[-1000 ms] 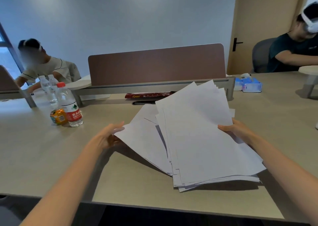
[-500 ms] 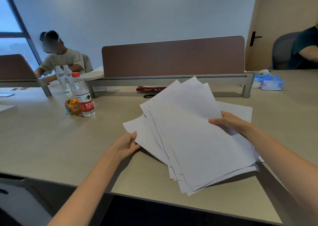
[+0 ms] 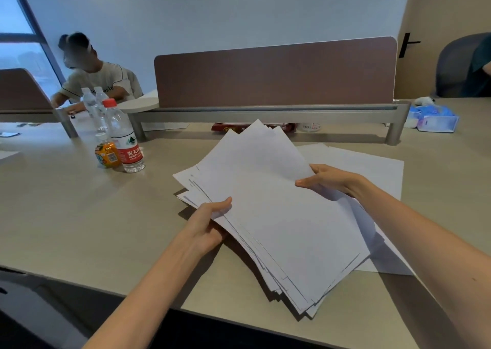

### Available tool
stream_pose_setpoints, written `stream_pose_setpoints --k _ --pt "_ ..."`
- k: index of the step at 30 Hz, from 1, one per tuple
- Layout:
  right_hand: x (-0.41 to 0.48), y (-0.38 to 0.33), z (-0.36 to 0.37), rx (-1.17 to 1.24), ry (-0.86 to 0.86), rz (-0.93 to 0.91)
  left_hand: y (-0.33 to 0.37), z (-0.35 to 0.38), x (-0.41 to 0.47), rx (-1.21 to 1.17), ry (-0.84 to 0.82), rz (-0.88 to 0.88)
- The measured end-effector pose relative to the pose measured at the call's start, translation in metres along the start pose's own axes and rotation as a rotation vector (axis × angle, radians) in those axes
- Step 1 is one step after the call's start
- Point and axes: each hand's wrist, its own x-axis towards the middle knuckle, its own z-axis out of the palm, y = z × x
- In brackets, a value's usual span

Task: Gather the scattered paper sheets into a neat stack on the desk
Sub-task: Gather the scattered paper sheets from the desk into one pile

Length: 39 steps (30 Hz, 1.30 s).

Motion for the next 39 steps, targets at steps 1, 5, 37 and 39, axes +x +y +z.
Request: stream_pose_setpoints --k 1,5,37,39 --pt "0.002 0.000 0.002 0.013 -0.012 0.001 -0.002 0.003 0.000 0.017 0.005 0.010" --pt "0.006 0.000 0.011 -0.012 -0.009 0.020 -0.010 0.015 0.003 0.198 0.076 0.096" --pt "-0.040 0.061 0.013 -0.883 0.406 -0.086 0.080 -0.010 -0.022 0.351 0.276 0.620" --pt "-0.039 0.061 0.014 -0.890 0.393 -0.079 0.096 -0.005 -0.024 0.358 0.248 0.608"
